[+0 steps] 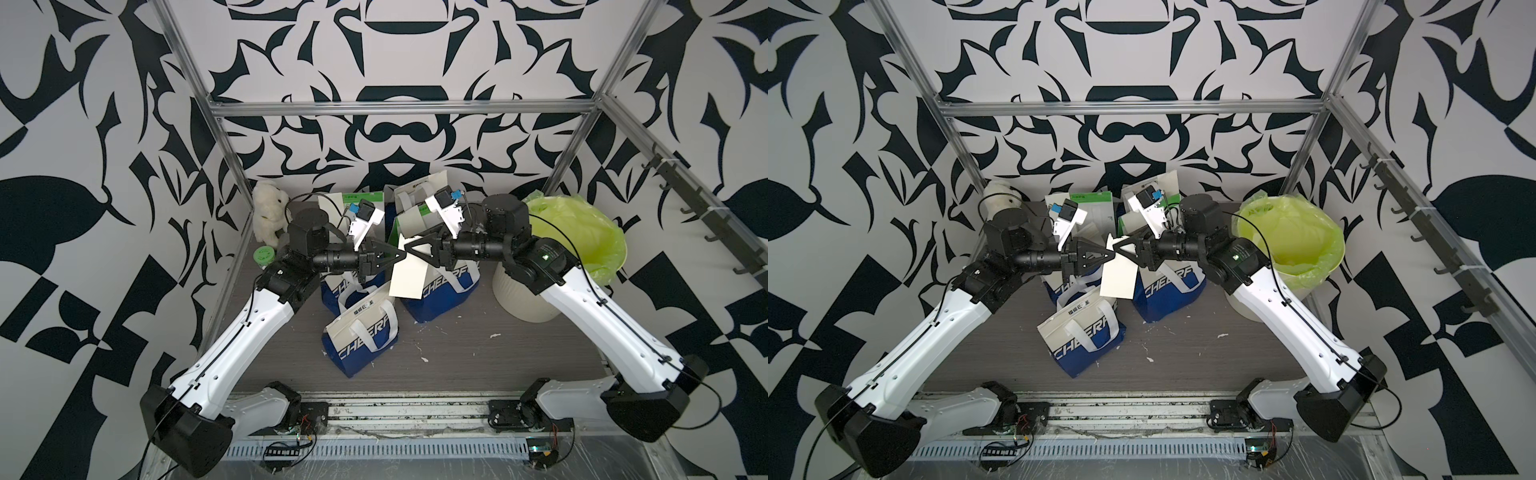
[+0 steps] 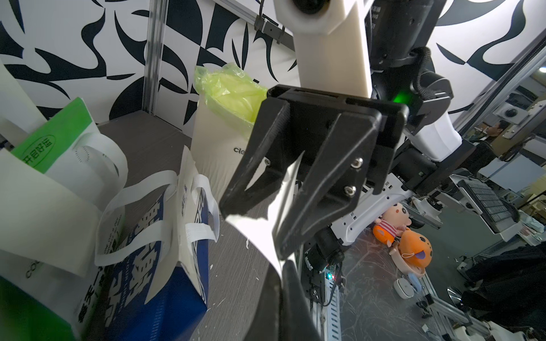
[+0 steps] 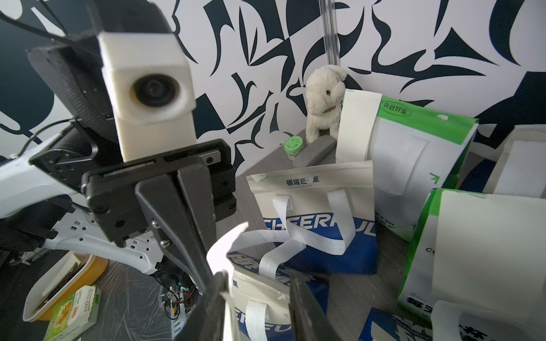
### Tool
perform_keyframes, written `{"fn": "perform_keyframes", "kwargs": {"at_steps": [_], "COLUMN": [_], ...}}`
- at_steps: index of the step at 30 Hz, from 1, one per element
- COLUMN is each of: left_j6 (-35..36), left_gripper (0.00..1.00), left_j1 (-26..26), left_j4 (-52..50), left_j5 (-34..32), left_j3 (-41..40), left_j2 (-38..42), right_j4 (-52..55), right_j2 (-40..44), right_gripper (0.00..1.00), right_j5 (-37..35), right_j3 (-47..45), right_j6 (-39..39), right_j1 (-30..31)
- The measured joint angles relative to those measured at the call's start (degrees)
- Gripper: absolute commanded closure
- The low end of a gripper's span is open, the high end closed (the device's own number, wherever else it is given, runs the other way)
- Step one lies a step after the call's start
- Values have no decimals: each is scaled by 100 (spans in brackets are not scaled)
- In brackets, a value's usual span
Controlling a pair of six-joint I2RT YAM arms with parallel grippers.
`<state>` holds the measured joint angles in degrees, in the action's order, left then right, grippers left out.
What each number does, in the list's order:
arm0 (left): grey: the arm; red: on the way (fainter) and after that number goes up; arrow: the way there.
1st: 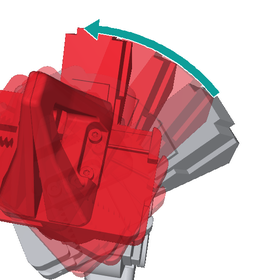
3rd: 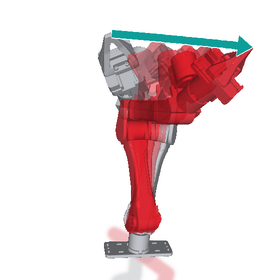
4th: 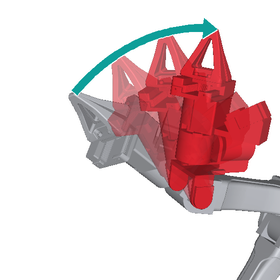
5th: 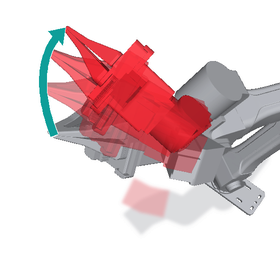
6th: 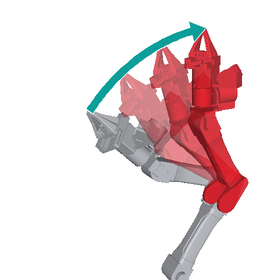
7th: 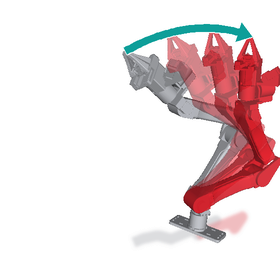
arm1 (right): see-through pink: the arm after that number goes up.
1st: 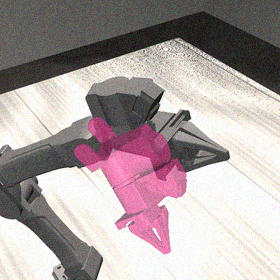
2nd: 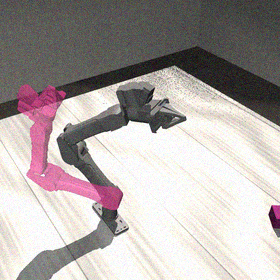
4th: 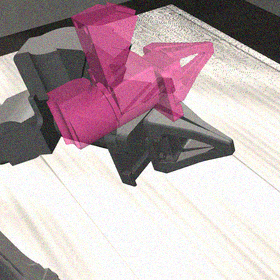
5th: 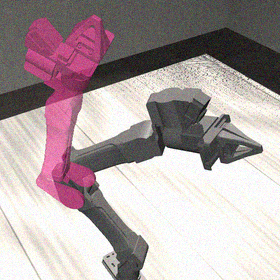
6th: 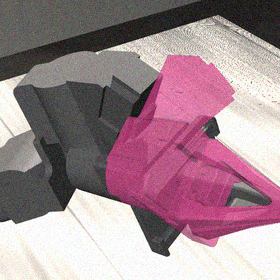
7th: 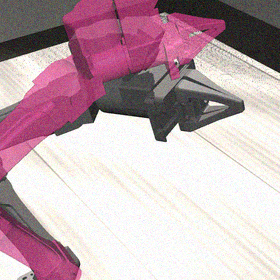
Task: Shred takeout receipts and throw away
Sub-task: Shred the takeout receipt.
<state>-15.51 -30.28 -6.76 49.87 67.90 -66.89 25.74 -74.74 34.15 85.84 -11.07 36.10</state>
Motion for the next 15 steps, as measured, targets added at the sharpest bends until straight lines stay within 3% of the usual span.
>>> {"fn": "perform_keyframes", "kwargs": {"at_steps": [12,13,15], "left_j6": [153,160,184], "left_gripper": [100,96,60], "left_j1": [-2,-2,-2], "left_j4": [-157,-175,-203], "left_j5": [-66,-76,-125], "left_j3": [0,0,0], "left_j2": [74,74,79], "right_j4": [46,52,59], "right_j2": [170,170,170], "right_gripper": [100,100,100], "right_j5": [92,103,125], "right_j3": [-11,-13,-20], "right_j6": [55,55,46], "right_j1": [-151,-151,-153]}}
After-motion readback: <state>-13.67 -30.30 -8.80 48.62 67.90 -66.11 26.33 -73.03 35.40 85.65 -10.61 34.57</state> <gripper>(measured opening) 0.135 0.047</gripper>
